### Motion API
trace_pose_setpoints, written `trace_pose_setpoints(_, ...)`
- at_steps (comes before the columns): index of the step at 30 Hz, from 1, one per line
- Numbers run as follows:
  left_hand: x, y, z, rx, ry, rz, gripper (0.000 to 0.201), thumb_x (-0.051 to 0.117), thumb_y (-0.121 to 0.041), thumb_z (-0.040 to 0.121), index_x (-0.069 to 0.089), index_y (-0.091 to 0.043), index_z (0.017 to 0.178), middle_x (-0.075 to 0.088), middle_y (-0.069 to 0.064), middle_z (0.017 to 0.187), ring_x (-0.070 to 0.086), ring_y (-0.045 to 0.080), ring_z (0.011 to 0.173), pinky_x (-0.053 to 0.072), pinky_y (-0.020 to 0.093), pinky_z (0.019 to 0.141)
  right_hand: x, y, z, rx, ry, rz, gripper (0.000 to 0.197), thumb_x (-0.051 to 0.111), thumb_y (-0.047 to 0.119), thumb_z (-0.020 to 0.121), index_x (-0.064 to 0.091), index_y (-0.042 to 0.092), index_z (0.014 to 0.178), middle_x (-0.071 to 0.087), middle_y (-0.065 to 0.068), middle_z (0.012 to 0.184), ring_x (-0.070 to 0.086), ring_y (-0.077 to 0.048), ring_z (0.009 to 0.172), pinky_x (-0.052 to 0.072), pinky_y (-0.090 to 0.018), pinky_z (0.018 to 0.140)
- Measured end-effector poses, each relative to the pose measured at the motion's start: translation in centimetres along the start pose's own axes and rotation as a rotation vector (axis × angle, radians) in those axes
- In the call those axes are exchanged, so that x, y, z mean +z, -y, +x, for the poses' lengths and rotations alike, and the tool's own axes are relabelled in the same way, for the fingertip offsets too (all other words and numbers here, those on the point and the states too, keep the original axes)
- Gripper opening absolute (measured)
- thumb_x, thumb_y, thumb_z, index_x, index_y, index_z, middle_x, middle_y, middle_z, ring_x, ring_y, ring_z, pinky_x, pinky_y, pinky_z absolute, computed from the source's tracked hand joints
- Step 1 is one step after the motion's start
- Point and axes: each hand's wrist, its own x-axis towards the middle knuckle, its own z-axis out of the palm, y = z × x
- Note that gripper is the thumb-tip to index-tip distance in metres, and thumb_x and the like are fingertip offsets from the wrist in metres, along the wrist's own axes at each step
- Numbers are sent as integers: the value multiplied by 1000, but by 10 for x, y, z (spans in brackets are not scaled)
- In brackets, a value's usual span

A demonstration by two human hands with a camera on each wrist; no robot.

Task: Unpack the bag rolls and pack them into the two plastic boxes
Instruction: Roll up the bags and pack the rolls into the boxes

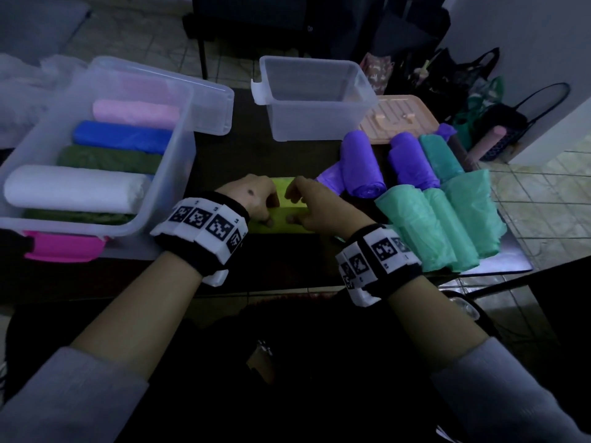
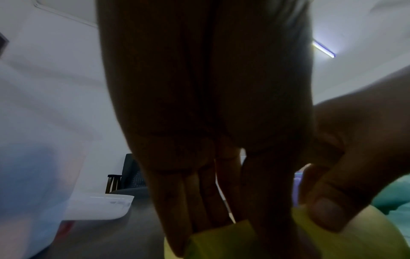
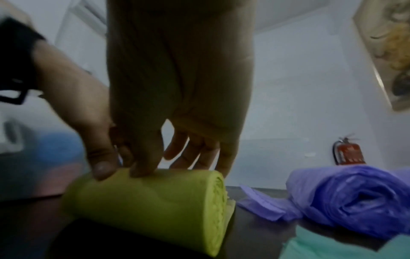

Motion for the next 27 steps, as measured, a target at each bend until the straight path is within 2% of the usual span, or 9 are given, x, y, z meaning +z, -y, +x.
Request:
trace_pose_setpoints(3,0,1,3,-5,-19,-8,50,62,-19,88,44,-17,135,52,5,131,51,24,117,46,37,95,9,2,-4,-56,-88,-131,35,58,18,90,48,14,123,50,-6,125,47,-20,117,43,-33,97)
trace_pose_setpoints(6,0,4,3,-28,-58,-74,54,59,-18,89,35,-16,137,52,5,130,50,24,119,45,39,96,20,4,-9,-70,-110,-222,41,55,19,91,45,12,131,44,-10,131,43,-25,121,42,-37,100)
trace_pose_setpoints(10,-2,2,4,4,-145,-80,38,57,-14,91,52,-19,128,45,7,138,45,24,125,41,37,99,24,4,-7,-86,-108,-270,58,61,22,88,37,10,139,41,-11,135,42,-25,124,36,-34,103)
trace_pose_setpoints(14,2,4,6,9,-159,-148,32,50,-18,95,55,-19,126,50,7,133,50,22,119,41,36,97,28,3,-1,-63,-97,-319,57,59,23,89,36,8,140,44,-12,135,42,-27,125,32,-34,104)
trace_pose_setpoints(16,4,8,6,6,-132,-171,35,54,-23,93,52,-19,128,51,6,132,51,22,118,41,37,97,28,3,1,-54,-78,-311,58,60,24,88,35,7,139,44,-12,136,43,-28,125,32,-36,104)
trace_pose_setpoints(18,6,12,4,13,-131,-176,46,66,-24,84,49,-20,127,50,4,132,50,23,118,44,40,98,26,2,3,-41,-64,-239,61,64,23,86,33,7,136,45,-13,136,44,-28,125,34,-38,103)
trace_pose_setpoints(21,8,18,2,42,-129,-95,59,79,-18,70,52,-22,122,49,4,129,51,23,115,45,35,90,25,0,4,-19,-9,-187,57,66,25,85,37,7,131,44,-12,136,43,-28,125,35,-41,102)
trace_pose_setpoints(24,9,21,0,56,-105,-79,59,79,-14,70,54,-22,123,51,3,128,51,21,114,44,32,87,20,0,3,22,96,-117,58,67,31,84,39,11,130,43,-10,135,41,-26,125,37,-41,103)
trace_pose_setpoints(27,9,22,0,82,-67,-85,55,79,-16,71,56,-23,120,51,0,126,51,18,113,43,29,85,16,0,4,49,156,-136,73,73,47,74,39,16,131,35,-7,136,34,-24,126,36,-41,101)
